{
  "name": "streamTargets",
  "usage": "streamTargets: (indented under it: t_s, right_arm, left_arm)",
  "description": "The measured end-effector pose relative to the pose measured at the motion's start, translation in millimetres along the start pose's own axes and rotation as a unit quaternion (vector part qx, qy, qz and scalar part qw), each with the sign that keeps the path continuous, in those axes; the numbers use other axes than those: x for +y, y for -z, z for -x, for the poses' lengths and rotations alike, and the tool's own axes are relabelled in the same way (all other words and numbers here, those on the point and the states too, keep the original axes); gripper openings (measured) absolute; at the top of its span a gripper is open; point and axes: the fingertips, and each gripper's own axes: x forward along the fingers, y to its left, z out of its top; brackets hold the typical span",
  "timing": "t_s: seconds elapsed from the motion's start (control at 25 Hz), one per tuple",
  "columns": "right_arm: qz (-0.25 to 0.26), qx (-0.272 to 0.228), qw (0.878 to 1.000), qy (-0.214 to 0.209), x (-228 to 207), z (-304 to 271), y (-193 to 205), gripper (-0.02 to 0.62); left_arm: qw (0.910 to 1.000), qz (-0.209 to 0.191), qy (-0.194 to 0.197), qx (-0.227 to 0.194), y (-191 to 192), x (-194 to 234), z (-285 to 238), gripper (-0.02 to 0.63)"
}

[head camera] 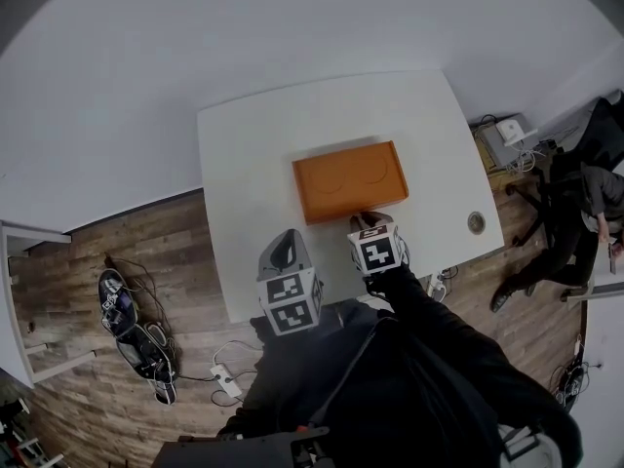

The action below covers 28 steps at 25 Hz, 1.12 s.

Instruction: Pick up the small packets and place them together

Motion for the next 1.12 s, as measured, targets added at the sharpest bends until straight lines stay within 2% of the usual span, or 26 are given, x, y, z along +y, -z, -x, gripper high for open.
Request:
streamTargets:
  t_s: [0.16,0.36,0.44,0.6,1.12]
  right_arm:
    - [0.002,0.001,1.0,0.004,-1,1,0,0.066]
    - [0.009,-0.001,1.0,0.004,2,4,1,0.066]
    - [0.012,-0.001,1.0,0.001,3,5,2,0.066]
    - [0.013,-0.001,1.0,-0.006,2,9,6,0.066]
    - [0.03,0.045,0.998,-0.046,20,34,53,0.064]
  left_arm:
    - [0.9975,-0.019,0.056,0.039,6,-15,-30,-0.002]
    - [0.9921,-0.048,0.071,0.092,5,-14,-56,-0.002]
    - [0.9901,-0.046,0.082,0.104,6,-15,-58,-0.002]
    - [0.9896,-0.02,0.094,0.107,5,-17,-58,-0.002]
    - [0.9874,-0.022,0.105,0.116,6,-13,-58,-0.002]
